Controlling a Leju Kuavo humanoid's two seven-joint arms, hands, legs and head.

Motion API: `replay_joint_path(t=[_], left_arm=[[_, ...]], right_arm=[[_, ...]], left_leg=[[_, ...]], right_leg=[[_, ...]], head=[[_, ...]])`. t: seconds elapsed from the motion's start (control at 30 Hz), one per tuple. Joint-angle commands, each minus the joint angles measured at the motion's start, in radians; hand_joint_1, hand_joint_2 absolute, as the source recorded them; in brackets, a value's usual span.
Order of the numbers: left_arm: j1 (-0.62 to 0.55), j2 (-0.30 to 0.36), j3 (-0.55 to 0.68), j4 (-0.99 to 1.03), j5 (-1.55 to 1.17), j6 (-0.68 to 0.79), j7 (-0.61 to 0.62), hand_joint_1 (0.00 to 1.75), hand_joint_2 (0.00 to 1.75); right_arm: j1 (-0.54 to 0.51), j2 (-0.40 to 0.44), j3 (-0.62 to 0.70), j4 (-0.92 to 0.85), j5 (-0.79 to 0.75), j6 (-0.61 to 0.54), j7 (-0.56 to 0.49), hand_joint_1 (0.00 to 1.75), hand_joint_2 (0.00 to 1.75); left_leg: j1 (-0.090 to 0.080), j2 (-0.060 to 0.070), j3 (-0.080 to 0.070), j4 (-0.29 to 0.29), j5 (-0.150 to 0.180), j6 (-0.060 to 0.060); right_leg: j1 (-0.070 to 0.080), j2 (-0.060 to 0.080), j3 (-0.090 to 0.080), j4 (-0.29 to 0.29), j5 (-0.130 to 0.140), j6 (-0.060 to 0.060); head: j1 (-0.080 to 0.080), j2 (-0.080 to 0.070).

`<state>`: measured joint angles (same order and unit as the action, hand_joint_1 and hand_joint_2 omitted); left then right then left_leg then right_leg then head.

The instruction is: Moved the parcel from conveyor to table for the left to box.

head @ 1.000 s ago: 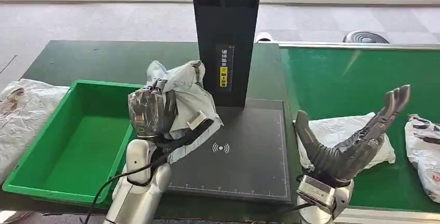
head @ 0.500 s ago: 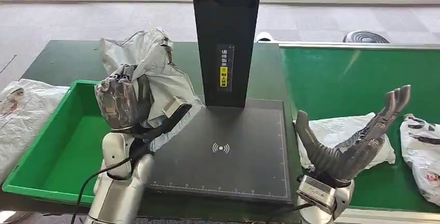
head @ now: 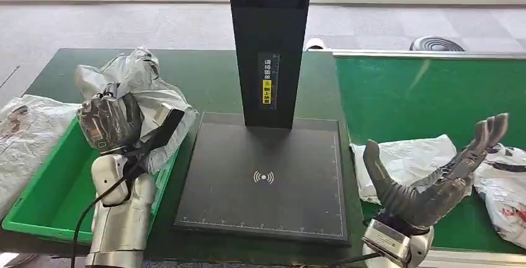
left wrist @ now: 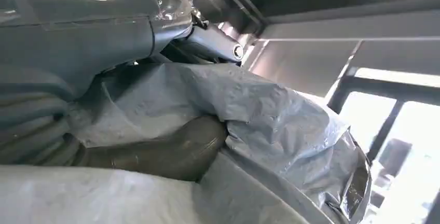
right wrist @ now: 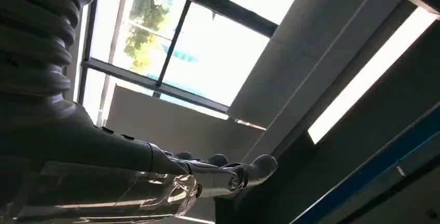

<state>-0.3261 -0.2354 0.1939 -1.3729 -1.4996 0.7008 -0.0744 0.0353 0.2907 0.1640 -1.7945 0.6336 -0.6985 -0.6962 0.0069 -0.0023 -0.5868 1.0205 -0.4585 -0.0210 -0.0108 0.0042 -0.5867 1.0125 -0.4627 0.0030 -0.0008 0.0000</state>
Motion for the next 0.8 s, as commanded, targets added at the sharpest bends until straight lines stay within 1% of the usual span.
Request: replay_joint_path(t=[0.03,0.07,0.2,0.33,0.53,0.57,0.6,0.67,0.8], left_arm=[[-0.096,-0.054,0.262,0.159,0.006,-0.003,-0.052,1.75,1.75],[-0.101,-0.054,0.275,0.162,0.012,-0.003,-0.051,1.75,1.75],[-0.096,-0.051,0.287,0.155,0.016,-0.003,-0.055,1.75,1.75],[-0.091,-0.051,0.293,0.149,0.021,-0.003,-0.061,1.75,1.75],[-0.087,-0.054,0.317,0.137,0.028,-0.003,-0.079,1.75,1.75],[-0.082,-0.055,0.326,0.122,0.030,-0.003,-0.084,0.12,1.75],[-0.076,-0.068,0.352,0.092,0.037,-0.003,-0.108,0.00,1.75],[-0.075,-0.071,0.360,0.084,0.034,-0.003,-0.111,0.00,1.75],[-0.075,-0.071,0.360,0.084,0.034,-0.003,-0.111,0.00,1.75]], right_arm=[[0.072,0.058,-0.052,-0.019,-0.002,0.000,-0.002,0.00,1.75],[0.073,0.058,-0.048,-0.019,-0.001,0.000,-0.002,0.00,1.75],[0.068,0.058,-0.041,-0.008,-0.001,0.000,-0.002,0.00,1.75],[0.062,0.058,-0.040,0.000,-0.001,0.000,-0.002,0.00,1.75],[0.052,0.058,-0.027,0.019,0.001,0.000,-0.002,0.00,1.75],[0.046,0.058,-0.020,0.029,0.000,0.000,-0.002,0.00,1.75],[0.039,0.058,-0.019,0.038,-0.002,0.000,-0.002,0.00,1.75],[0.037,0.058,-0.019,0.040,-0.003,0.000,-0.002,0.00,1.75],[0.037,0.058,-0.019,0.040,-0.003,0.000,-0.002,0.00,1.75]], left_leg=[[0.000,-0.003,0.001,-0.001,0.001,0.000],[0.000,-0.004,0.001,-0.002,0.001,0.001],[0.000,-0.001,0.001,-0.001,0.000,0.000],[0.000,-0.002,0.001,-0.002,0.001,0.000],[0.000,-0.001,0.001,-0.002,0.001,0.000],[0.000,-0.001,0.001,-0.001,0.000,0.000],[0.001,-0.001,0.003,-0.004,0.001,0.000],[0.001,0.001,0.001,-0.001,0.000,0.000],[0.000,0.000,0.001,-0.002,0.000,0.000]], right_leg=[[0.000,-0.003,0.002,-0.001,-0.001,0.000],[0.000,-0.005,0.003,-0.003,0.000,0.000],[0.000,-0.001,0.002,-0.001,0.000,0.000],[0.000,-0.003,0.002,-0.002,0.000,-0.001],[0.000,-0.002,0.002,-0.002,0.000,-0.001],[0.000,-0.001,0.002,-0.001,0.000,0.000],[0.001,-0.002,0.004,-0.005,0.001,-0.001],[0.001,0.000,0.001,-0.001,0.000,0.000],[0.001,-0.001,0.003,-0.002,0.000,0.000]], head=[[0.000,0.000],[0.000,0.000],[0.000,0.000],[0.000,0.000],[0.000,0.000],[0.000,0.000],[0.000,0.000],[0.000,0.000],[0.000,0.000]])
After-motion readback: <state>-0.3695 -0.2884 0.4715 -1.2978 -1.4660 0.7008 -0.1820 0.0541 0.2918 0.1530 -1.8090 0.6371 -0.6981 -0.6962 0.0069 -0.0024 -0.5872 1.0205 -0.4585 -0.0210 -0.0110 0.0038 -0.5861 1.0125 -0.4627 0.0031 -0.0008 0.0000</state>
